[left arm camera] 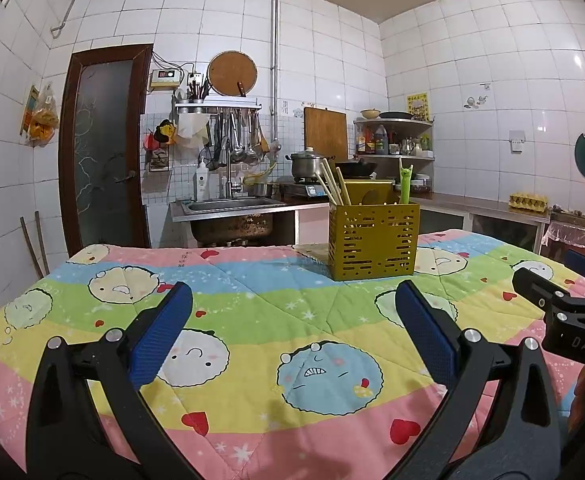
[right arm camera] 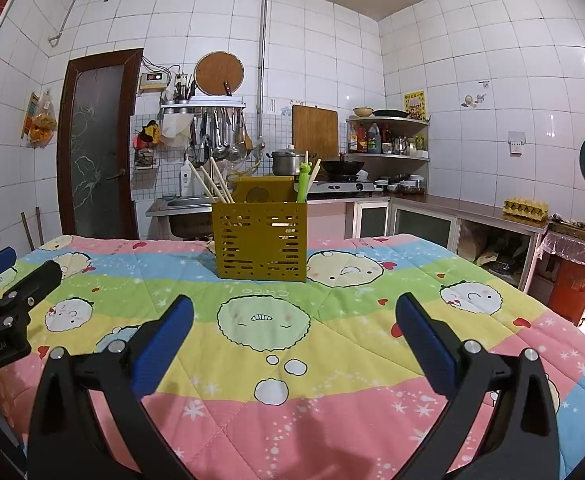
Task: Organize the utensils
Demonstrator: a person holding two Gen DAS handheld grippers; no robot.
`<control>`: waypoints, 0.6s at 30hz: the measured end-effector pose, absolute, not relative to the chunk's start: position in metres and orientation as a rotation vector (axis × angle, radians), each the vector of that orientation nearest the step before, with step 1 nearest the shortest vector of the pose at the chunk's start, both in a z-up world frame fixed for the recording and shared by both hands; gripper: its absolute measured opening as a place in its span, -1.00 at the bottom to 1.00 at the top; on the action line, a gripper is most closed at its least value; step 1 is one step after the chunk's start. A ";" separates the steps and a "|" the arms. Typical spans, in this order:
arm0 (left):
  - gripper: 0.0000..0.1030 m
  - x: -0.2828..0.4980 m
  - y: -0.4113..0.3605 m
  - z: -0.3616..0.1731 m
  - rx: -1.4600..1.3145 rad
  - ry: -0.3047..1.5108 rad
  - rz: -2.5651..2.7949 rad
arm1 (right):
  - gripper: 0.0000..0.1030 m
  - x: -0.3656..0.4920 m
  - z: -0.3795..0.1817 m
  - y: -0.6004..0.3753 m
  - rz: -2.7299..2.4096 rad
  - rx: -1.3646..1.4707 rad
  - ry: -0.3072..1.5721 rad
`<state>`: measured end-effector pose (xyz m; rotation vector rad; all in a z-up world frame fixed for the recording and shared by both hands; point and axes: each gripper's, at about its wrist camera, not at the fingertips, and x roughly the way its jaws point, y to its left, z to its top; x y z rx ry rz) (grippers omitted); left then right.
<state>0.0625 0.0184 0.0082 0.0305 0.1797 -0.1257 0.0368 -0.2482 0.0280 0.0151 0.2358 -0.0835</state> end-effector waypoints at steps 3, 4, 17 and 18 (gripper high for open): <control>0.91 0.062 0.019 0.008 0.030 0.180 -0.126 | 0.92 0.036 0.028 -0.249 -0.083 0.016 0.235; 0.91 0.062 0.019 0.008 0.030 0.180 -0.125 | 0.92 0.036 0.028 -0.249 -0.083 0.015 0.235; 0.91 0.060 0.018 0.008 0.030 0.174 -0.124 | 0.92 0.035 0.030 -0.249 -0.085 0.011 0.229; 0.91 0.059 0.018 0.008 0.029 0.175 -0.124 | 0.92 0.035 0.030 -0.249 -0.085 0.010 0.229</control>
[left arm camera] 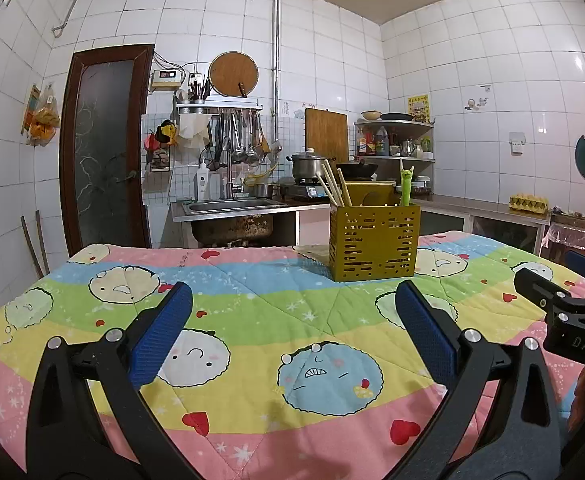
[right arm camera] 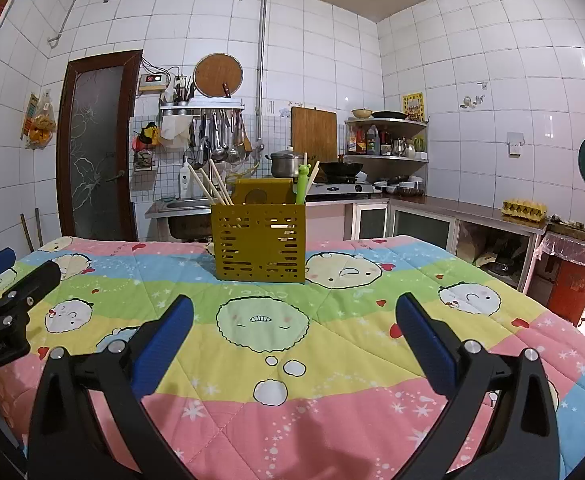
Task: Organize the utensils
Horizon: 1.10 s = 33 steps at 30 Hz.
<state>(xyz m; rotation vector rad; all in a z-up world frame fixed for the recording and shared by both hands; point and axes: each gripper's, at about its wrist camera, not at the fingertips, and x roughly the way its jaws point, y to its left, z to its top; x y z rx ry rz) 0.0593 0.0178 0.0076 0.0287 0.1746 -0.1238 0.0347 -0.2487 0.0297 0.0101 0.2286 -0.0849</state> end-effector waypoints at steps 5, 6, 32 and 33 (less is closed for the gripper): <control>0.91 0.059 0.018 0.008 0.029 0.173 -0.124 | 0.92 0.034 0.030 -0.248 -0.087 0.012 0.226; 0.91 0.059 0.018 0.008 0.029 0.172 -0.123 | 0.92 0.035 0.030 -0.248 -0.088 0.013 0.226; 0.91 0.059 0.018 0.008 0.027 0.170 -0.123 | 0.92 0.034 0.029 -0.250 -0.089 0.013 0.224; 0.91 0.059 0.018 0.008 0.028 0.171 -0.122 | 0.92 0.035 0.029 -0.250 -0.089 0.013 0.223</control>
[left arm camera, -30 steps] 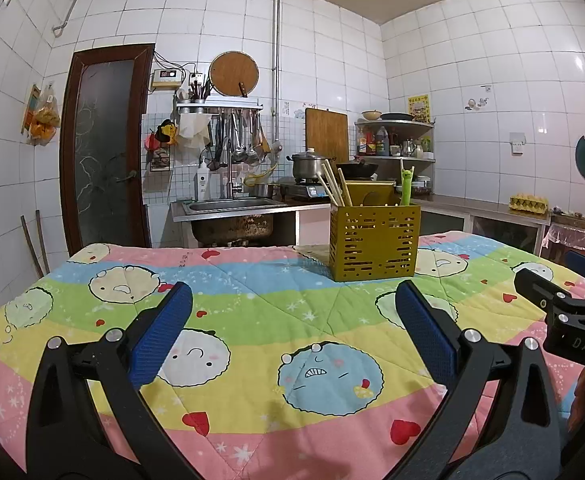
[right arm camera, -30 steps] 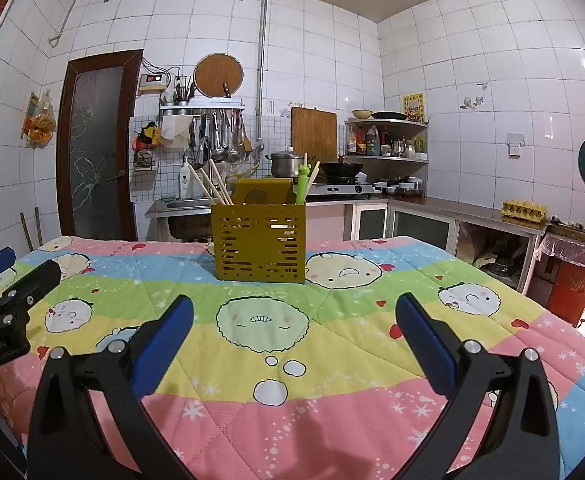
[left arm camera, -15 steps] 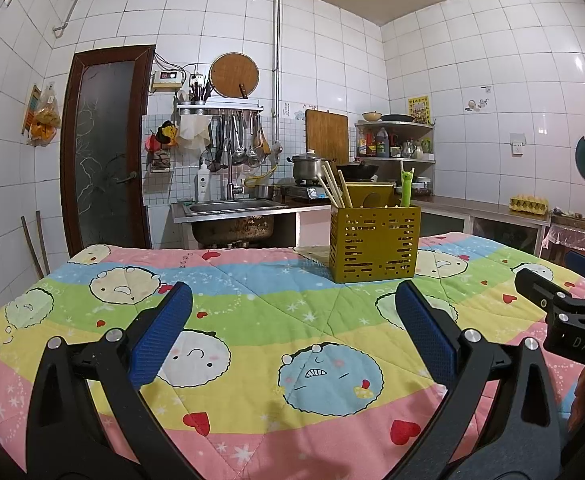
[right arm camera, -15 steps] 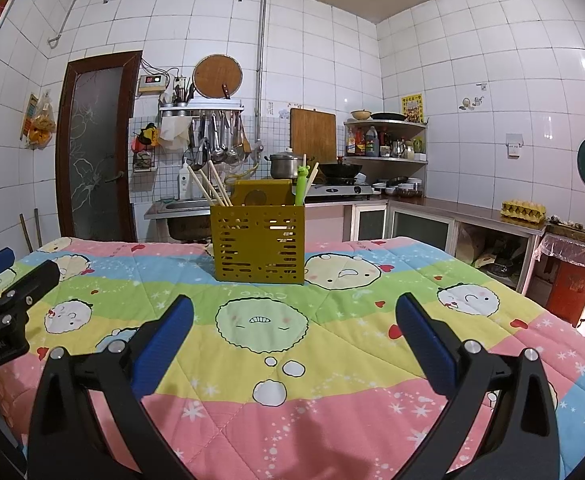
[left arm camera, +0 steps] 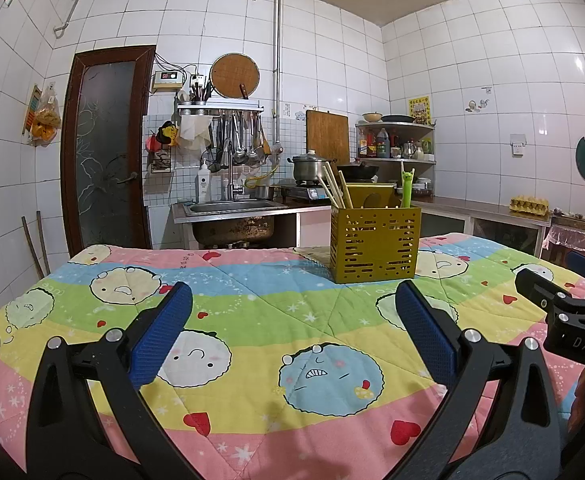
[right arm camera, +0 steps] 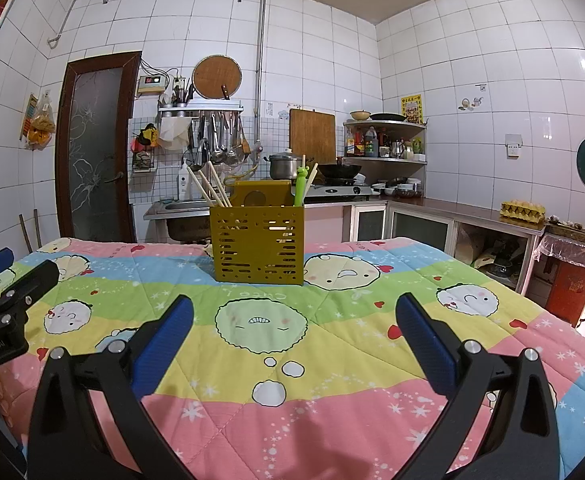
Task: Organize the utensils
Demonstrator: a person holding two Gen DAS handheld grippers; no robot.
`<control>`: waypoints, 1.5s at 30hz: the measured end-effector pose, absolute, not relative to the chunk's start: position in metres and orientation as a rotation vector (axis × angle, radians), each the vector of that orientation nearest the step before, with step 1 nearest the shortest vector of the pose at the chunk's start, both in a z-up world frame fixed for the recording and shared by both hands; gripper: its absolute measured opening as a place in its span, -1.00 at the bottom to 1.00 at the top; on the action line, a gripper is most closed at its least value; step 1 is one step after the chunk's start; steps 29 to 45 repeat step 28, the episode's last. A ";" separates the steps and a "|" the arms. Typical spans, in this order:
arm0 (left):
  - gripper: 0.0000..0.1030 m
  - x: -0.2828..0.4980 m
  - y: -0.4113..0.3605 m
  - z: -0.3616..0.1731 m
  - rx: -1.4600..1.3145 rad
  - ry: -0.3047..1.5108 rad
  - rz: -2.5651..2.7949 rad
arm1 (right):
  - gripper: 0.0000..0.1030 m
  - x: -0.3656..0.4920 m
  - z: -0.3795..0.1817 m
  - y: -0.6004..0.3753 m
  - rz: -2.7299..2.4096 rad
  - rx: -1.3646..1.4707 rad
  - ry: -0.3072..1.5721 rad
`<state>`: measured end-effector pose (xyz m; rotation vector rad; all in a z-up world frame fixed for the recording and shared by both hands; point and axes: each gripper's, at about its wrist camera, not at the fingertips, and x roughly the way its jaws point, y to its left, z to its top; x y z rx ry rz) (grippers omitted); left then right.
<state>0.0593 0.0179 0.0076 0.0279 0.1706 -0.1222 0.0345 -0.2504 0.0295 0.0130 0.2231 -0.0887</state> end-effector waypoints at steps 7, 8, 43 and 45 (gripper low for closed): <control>0.91 0.059 0.017 0.008 0.024 0.175 -0.120 | 0.92 0.034 0.029 -0.250 -0.089 0.014 0.221; 0.91 0.059 0.017 0.008 0.023 0.177 -0.118 | 0.92 0.034 0.029 -0.250 -0.089 0.013 0.222; 0.91 0.061 0.018 0.010 0.009 0.185 -0.105 | 0.92 0.034 0.029 -0.250 -0.089 0.013 0.222; 0.91 0.061 0.018 0.010 0.009 0.185 -0.105 | 0.92 0.034 0.029 -0.250 -0.089 0.013 0.222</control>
